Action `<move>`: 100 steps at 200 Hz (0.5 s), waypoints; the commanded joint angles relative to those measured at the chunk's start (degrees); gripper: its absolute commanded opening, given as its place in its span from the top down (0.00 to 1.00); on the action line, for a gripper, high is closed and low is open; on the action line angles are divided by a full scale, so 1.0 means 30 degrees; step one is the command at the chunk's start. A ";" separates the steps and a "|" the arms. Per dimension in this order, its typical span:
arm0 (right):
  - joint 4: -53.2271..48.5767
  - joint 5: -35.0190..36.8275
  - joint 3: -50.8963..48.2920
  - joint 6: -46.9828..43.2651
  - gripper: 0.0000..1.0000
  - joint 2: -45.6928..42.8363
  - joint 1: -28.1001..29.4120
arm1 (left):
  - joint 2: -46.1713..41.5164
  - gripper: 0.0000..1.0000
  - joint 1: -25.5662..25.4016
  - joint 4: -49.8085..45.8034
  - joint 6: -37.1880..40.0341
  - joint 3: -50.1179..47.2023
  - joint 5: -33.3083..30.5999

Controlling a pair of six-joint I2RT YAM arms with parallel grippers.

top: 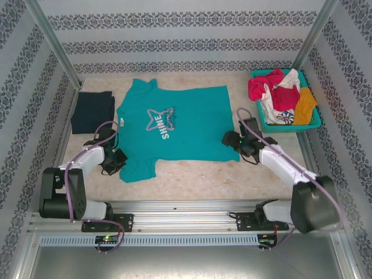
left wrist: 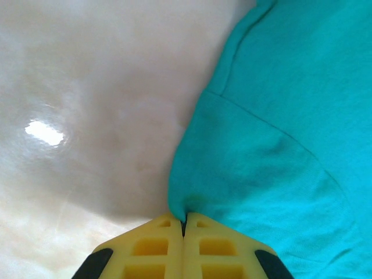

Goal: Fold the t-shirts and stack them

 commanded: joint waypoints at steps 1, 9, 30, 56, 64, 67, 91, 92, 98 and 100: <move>-0.1835 0.0710 -0.1554 0.2246 0.30 -0.1118 -0.0309 | -0.0399 1.00 0.0025 0.0898 0.0337 -0.0294 0.0524; -0.1522 0.0485 -0.2083 0.2935 0.32 -0.1434 -0.0345 | -0.0362 1.00 0.0039 0.0951 0.0461 -0.0179 0.0509; -0.0216 -0.0128 -0.3320 0.4483 0.37 -0.1707 -0.0680 | -0.0103 1.00 0.0021 0.0861 0.0711 0.0115 0.0457; 0.2637 -0.1663 -0.4179 0.5980 0.42 -0.0800 -0.1306 | -0.0108 1.00 0.0026 0.0944 0.0542 0.0084 0.0201; 0.3114 -0.1870 -0.4152 0.6159 0.44 -0.0419 -0.1328 | -0.0100 1.00 0.0045 0.0881 0.0570 0.0115 0.0188; 0.3218 -0.1911 -0.4119 0.6231 0.44 -0.0278 -0.1314 | -0.0129 1.00 0.0042 0.0848 0.0572 0.0142 0.0159; 0.3586 -0.1851 -0.3936 0.6125 0.51 0.0480 -0.1313 | -0.0223 1.00 0.0021 0.0828 0.0551 0.0084 0.0018; 0.3600 -0.1849 -0.3937 0.6116 0.51 0.0502 -0.1312 | -0.0216 1.00 0.0021 0.0815 0.0547 0.0086 0.0013; 0.3606 -0.1770 -0.3923 0.5985 0.53 0.0595 -0.1313 | -0.0212 1.00 0.0029 0.0844 0.0540 0.0037 0.0021; 0.3605 -0.1732 -0.3898 0.5974 0.54 0.0622 -0.1320 | -0.0187 1.00 0.0023 0.0820 0.0542 0.0031 0.0041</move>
